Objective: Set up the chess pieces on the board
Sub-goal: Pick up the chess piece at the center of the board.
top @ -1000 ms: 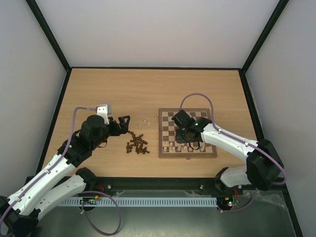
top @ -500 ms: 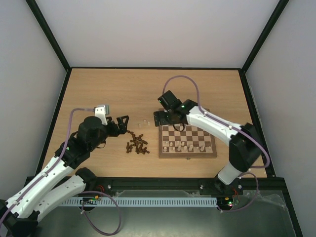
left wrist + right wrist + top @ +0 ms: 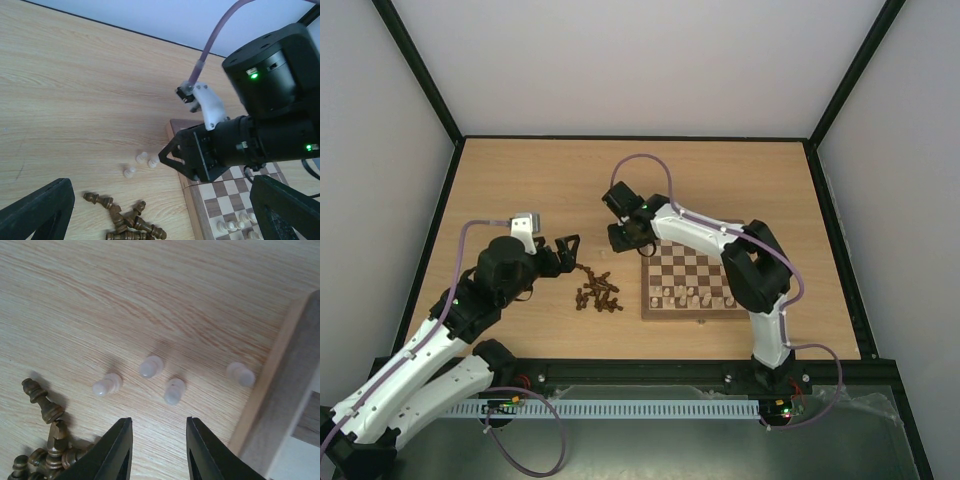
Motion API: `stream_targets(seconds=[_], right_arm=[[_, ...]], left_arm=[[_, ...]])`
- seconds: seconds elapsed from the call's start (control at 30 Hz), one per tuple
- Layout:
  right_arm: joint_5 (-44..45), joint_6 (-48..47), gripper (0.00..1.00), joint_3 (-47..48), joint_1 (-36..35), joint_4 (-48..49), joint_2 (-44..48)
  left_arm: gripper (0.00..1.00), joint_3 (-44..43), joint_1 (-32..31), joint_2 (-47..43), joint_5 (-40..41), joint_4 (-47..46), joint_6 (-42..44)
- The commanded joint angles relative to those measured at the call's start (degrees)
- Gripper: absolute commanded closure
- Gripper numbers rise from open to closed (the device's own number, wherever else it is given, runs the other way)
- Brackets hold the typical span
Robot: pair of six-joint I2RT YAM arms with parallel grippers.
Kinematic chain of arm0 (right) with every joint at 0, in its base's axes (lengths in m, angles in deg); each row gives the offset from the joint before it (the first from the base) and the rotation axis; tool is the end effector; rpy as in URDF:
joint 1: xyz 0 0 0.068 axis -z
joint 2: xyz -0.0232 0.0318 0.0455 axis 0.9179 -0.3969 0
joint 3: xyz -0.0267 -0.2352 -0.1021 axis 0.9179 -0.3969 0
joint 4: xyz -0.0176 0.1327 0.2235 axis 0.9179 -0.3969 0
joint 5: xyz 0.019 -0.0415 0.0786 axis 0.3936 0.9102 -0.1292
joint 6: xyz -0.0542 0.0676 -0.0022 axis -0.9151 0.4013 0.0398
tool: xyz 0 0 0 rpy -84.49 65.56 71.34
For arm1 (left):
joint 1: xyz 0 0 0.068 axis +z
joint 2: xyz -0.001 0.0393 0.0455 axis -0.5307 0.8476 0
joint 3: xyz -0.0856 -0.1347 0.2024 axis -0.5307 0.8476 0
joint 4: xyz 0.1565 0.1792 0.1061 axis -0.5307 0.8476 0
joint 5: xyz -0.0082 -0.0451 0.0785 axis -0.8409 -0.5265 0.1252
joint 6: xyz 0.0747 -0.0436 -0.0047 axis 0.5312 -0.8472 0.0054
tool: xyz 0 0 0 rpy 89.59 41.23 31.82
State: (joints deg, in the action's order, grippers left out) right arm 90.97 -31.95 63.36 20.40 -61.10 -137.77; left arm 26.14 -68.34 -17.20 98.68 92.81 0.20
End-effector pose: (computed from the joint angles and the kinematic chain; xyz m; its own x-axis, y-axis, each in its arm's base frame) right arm 0.3186 0.3261 0.1707 -0.8037 -0.1997 -0.5606 -0.3805 0.8967 0.2261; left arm 0.1728 -0.1120 0.2851 -0.4765 -0.3325 -0.8139 0.2409 0.8409 -0.4846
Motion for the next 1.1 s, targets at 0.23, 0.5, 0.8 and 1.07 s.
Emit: stream_targets(seconds=[0.23,0.5,0.8,1.07], right_arm=[[2.0,-1.2,0.68,5.2,-1.5,-3.9,-6.3],[4.7,-1.2,0.7,5.0,-1.4,-3.9,-7.5],[4.0,-1.5,0.78,5.1,-1.5,-3.4,-9.2],[4.0,-1.5,0.93,4.9,-1.4,-3.4,-8.9]], left_arm=[[0.01,-0.8,0.3,-1.4,1.2,0.9,0.5],[0.01,-0.6,0.3,-1.4,1.5,1.0,0.5],[0.01,-0.7,0.3,-1.5,1.7,1.1,0.5],[0.01,-0.5,0.3,-1.4,1.7,1.1,0.4]])
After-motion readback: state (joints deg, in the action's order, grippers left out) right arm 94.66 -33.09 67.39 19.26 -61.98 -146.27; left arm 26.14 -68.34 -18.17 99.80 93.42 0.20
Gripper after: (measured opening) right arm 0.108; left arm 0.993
